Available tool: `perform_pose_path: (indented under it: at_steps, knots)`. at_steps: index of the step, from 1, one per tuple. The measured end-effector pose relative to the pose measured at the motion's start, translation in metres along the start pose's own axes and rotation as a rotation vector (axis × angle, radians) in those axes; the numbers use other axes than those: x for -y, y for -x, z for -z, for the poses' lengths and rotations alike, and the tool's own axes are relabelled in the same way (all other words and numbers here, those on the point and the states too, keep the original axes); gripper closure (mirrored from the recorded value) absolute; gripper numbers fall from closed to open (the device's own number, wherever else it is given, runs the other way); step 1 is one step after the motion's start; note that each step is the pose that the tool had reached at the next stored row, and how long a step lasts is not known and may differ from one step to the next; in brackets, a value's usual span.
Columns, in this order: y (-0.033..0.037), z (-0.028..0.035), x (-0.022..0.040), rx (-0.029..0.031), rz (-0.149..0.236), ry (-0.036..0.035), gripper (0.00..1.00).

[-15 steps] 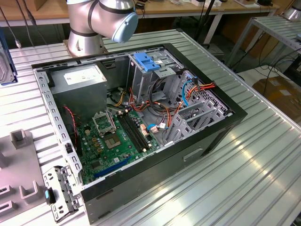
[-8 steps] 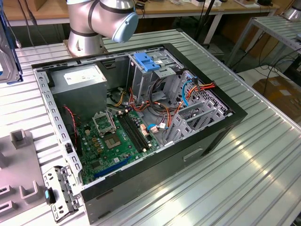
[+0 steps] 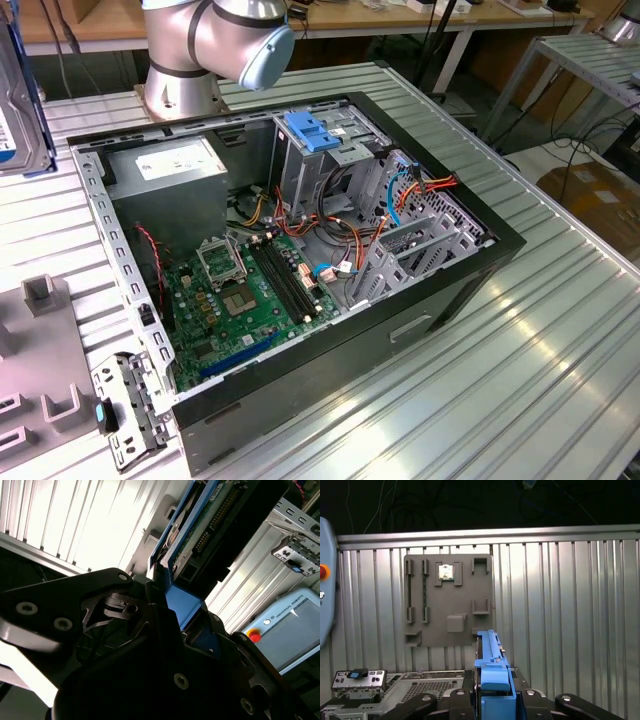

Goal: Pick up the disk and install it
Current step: 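Pick up the disk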

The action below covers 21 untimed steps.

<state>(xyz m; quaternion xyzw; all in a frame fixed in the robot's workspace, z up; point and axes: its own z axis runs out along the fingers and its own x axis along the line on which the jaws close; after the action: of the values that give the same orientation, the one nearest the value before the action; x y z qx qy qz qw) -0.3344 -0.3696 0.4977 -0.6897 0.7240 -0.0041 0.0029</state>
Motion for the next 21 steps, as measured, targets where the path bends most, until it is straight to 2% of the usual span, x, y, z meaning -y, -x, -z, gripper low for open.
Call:
perform_pose_path:
  at_steps: [11,21]
  knots:
    - [0.0005,0.0,0.0093,-0.0001,0.0,0.0001,0.63]
    - [0.001,-0.0002,0.0207,0.0,0.0,0.0,0.63]
